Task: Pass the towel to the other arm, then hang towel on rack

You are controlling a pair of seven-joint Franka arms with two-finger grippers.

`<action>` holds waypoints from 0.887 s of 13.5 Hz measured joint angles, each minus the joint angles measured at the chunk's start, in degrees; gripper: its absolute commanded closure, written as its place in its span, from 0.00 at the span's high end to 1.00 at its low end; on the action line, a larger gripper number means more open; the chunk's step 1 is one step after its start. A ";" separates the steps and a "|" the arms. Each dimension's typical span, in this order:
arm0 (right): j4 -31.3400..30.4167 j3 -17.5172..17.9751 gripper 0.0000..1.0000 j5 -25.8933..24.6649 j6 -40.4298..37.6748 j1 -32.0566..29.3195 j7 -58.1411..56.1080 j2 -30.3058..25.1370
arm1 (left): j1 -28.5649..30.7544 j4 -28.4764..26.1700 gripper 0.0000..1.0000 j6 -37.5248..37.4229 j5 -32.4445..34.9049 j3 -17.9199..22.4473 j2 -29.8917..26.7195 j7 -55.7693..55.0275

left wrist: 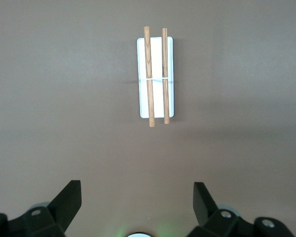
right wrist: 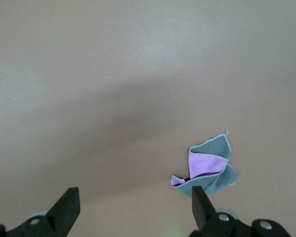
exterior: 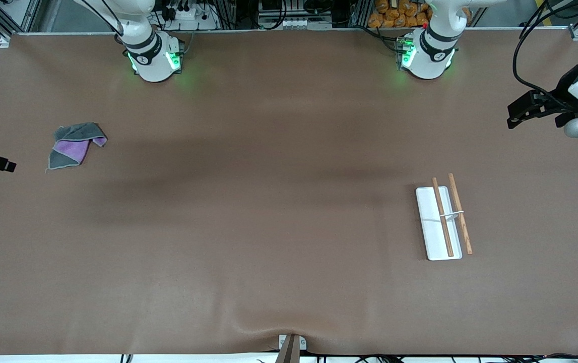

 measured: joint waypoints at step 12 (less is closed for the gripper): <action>-13.05 -0.33 1.00 -2.27 8.51 -14.11 -13.68 1.41 | 0.01 -0.02 1.00 0.00 0.00 -0.03 0.00 0.00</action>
